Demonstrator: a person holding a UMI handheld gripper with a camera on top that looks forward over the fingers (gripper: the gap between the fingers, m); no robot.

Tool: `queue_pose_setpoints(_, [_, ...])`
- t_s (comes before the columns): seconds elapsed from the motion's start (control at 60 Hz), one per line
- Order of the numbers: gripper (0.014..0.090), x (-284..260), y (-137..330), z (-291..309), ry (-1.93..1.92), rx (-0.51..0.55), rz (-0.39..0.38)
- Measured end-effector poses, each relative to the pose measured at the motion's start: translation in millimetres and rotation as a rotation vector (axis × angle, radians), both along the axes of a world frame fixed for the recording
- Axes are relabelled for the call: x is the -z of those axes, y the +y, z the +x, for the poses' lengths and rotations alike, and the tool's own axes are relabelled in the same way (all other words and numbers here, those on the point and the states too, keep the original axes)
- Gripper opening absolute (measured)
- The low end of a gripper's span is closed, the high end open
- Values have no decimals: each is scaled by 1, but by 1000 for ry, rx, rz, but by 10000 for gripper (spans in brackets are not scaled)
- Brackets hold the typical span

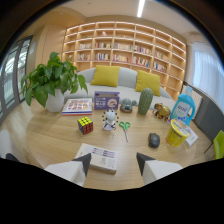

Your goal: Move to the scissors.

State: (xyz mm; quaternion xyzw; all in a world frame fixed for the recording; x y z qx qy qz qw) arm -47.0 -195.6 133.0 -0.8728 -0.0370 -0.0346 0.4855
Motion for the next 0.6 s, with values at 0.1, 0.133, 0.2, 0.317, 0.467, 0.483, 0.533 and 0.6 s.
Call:
queue_pose_setpoints(0.1, [866, 1, -3, 1, 2, -9, -3])
queue_pose_setpoints(0.133, [865, 1, -5, 3, -2, -11, -6])
queue_pose_setpoints(0.2, [863, 3, -6, 10, -16, -9, -11])
queue_pose_setpoints(0.317, [864, 7, -6, 28, -28, 4, -21])
queue_pose_setpoints(0.467, [858, 10, 11, 52, -23, 35, -26])
queue_pose_setpoints(0.483, [857, 10, 13, 58, -20, 34, -27])
queue_pose_setpoints(0.533, [859, 13, 23, 63, -13, 37, -35])
queue_pose_setpoints(0.6, [861, 21, 42, 64, 12, 44, -58])
